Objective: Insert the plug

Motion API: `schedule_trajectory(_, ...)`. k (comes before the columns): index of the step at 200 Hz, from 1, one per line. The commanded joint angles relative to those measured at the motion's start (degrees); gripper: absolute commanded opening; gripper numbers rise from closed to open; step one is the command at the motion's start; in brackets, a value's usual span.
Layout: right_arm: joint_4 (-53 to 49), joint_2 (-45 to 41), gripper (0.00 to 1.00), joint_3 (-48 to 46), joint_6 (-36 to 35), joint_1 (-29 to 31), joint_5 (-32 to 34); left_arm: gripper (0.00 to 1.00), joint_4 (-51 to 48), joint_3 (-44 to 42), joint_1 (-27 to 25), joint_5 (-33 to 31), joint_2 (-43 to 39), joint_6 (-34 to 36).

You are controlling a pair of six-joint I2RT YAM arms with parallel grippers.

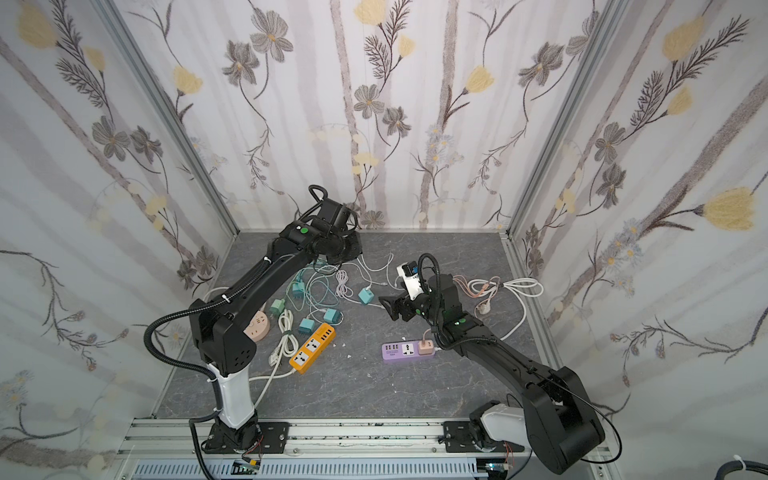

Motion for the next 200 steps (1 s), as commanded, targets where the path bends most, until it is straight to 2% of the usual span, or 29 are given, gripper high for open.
schedule_trajectory(1, -11.78, 2.36, 0.88, 4.1, -1.1, -0.09, 1.16, 0.0, 0.67, 0.58, -0.7, 1.3, 0.92, -4.38)
schedule_trajectory(20, -17.16, 5.96, 0.87, 7.82, -0.62, 0.02, -1.44, 0.0, 2.46, -0.52, -0.71, 2.94, 0.87, -5.9)
schedule_trajectory(39, -18.25, 10.31, 0.86, 10.94, 3.6, -0.03, -2.35, 0.0, 3.98, -1.72, -0.72, 4.34, 0.32, -6.54)
schedule_trajectory(53, -16.32, 14.05, 0.86, 11.77, 8.55, -0.11, -0.75, 0.0, 3.98, -1.93, -0.6, 4.47, -0.12, -6.68)
schedule_trajectory(81, -6.64, 19.18, 0.86, 13.89, 13.33, -0.13, -3.17, 0.0, 4.79, -1.83, -0.28, 6.99, -1.24, -7.79)
schedule_trajectory(130, -4.81, 26.44, 0.86, 18.21, 11.73, -0.16, -3.13, 0.0, 4.22, -0.05, -0.36, 10.18, -1.87, -7.03)
schedule_trajectory(185, -2.12, 29.61, 0.75, 20.12, 6.27, -0.23, -9.85, 0.0, 4.9, 1.12, -0.35, 12.21, -1.34, -6.77)
schedule_trajectory(200, -2.02, 30.37, 0.73, 20.95, 6.17, -0.3, -9.43, 0.0, 4.42, 1.92, -0.35, 12.41, -0.78, -6.72)
